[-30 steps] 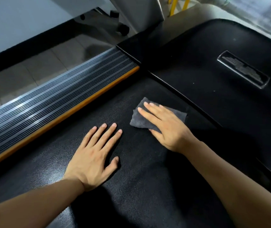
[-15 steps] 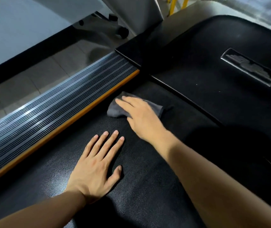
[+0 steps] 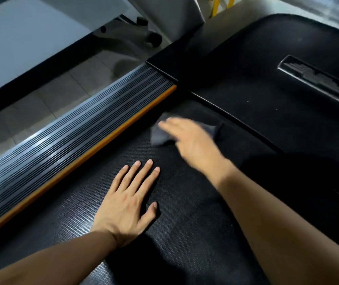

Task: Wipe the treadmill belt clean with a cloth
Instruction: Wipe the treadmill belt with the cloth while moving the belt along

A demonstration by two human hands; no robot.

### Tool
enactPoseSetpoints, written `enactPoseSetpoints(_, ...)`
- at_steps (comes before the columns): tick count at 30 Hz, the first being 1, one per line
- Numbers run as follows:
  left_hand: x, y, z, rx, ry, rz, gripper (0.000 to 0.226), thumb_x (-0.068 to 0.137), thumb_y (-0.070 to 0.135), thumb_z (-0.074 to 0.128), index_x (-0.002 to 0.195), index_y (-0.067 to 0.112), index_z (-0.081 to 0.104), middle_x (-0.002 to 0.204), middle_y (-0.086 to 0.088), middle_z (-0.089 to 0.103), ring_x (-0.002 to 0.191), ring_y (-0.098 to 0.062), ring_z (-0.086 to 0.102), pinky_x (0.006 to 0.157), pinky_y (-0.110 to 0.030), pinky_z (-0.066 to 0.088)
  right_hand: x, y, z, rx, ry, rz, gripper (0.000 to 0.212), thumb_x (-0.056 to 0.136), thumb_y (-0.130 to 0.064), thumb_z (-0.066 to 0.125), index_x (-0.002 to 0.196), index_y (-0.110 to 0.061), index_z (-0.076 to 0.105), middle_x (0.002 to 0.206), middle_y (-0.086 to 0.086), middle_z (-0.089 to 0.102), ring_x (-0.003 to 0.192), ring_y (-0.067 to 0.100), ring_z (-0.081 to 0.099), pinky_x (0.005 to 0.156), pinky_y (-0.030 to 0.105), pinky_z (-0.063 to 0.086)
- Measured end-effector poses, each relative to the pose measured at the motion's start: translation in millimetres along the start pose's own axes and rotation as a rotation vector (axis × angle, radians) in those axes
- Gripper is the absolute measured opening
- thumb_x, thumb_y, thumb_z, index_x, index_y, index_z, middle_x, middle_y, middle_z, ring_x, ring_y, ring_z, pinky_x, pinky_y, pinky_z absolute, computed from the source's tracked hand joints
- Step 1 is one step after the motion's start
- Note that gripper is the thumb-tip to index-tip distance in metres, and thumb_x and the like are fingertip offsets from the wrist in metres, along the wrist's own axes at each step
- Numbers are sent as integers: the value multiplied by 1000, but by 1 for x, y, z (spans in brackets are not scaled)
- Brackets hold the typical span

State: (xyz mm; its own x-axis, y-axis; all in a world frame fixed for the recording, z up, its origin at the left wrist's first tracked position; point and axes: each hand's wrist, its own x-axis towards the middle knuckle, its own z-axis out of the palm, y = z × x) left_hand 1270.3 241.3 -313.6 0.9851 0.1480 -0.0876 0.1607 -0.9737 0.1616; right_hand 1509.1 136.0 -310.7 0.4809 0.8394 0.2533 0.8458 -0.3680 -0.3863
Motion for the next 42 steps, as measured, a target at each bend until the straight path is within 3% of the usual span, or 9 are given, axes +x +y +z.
enactPoseSetpoints(4, 1, -1, 2, 4, 8, -2, 77, 97, 57, 37, 164, 26, 15, 172, 3, 10, 160, -21, 5, 128, -49, 11, -5, 49, -26, -30, 139, 338, 57, 81, 2, 53, 138, -7, 54, 140, 16, 53, 130, 33, 49, 114, 43, 34)
enactPoseSetpoints(12, 0, -2, 2, 20, -8, 3, 76, 97, 57, 32, 164, 24, 18, 172, -1, 13, 159, -24, 8, 128, -49, 10, -58, -26, -10, -17, -44, 96, 66, 81, 1, 55, 143, -17, 48, 147, 6, 48, 135, 23, 44, 115, 36, 32)
enactPoseSetpoints(18, 1, -1, 3, 29, 29, -3, 76, 96, 56, 32, 163, 23, 20, 171, -3, 17, 159, -26, 12, 128, -49, 11, -65, 39, -51, -66, 135, 508, 59, 80, -2, 50, 139, -7, 52, 142, 18, 51, 131, 35, 48, 115, 44, 32)
enactPoseSetpoints(24, 1, -1, 4, 27, 41, 6, 77, 95, 56, 32, 163, 21, 23, 170, -5, 19, 158, -28, 14, 127, -51, 13, -101, -54, -21, -29, -79, 132, 65, 82, -2, 59, 144, -17, 46, 148, 5, 48, 135, 24, 45, 113, 38, 34)
enactPoseSetpoints(27, 0, -2, 5, 13, 50, 11, 76, 95, 55, 33, 163, 22, 22, 171, -4, 18, 158, -28, 14, 128, -50, 12, -102, -21, -35, -40, -76, 181, 69, 79, 3, 57, 144, -14, 46, 150, 10, 45, 138, 28, 42, 117, 39, 29)
enactPoseSetpoints(31, 0, -2, 6, 11, 57, 4, 76, 95, 56, 31, 163, 24, 20, 171, -2, 17, 159, -28, 12, 128, -50, 12, -113, 49, -60, -85, 250, 464, 57, 78, 1, 48, 134, 1, 55, 135, 25, 57, 125, 41, 54, 107, 55, 40)
enactPoseSetpoints(33, 0, -3, 6, 13, 56, 2, 76, 95, 56, 31, 163, 24, 19, 171, -3, 17, 159, -28, 12, 128, -50, 11, -112, 40, -59, -101, 267, 557, 55, 81, -1, 46, 135, -1, 54, 136, 23, 56, 125, 40, 53, 107, 53, 41)
enactPoseSetpoints(38, -1, -2, 6, 18, 62, 6, 76, 95, 56, 31, 163, 23, 21, 171, -3, 18, 158, -28, 14, 128, -49, 11, -135, -58, -12, -45, -29, 290, 66, 83, -4, 53, 147, -16, 42, 152, 7, 43, 139, 26, 39, 117, 38, 28)
enactPoseSetpoints(42, -1, -3, 6, 19, 65, 9, 76, 95, 57, 30, 163, 23, 21, 171, -3, 17, 158, -28, 13, 128, -49, 10, -149, -4, -40, -54, 20, 255, 68, 78, 2, 57, 144, -12, 46, 149, 11, 47, 138, 26, 42, 119, 35, 26)
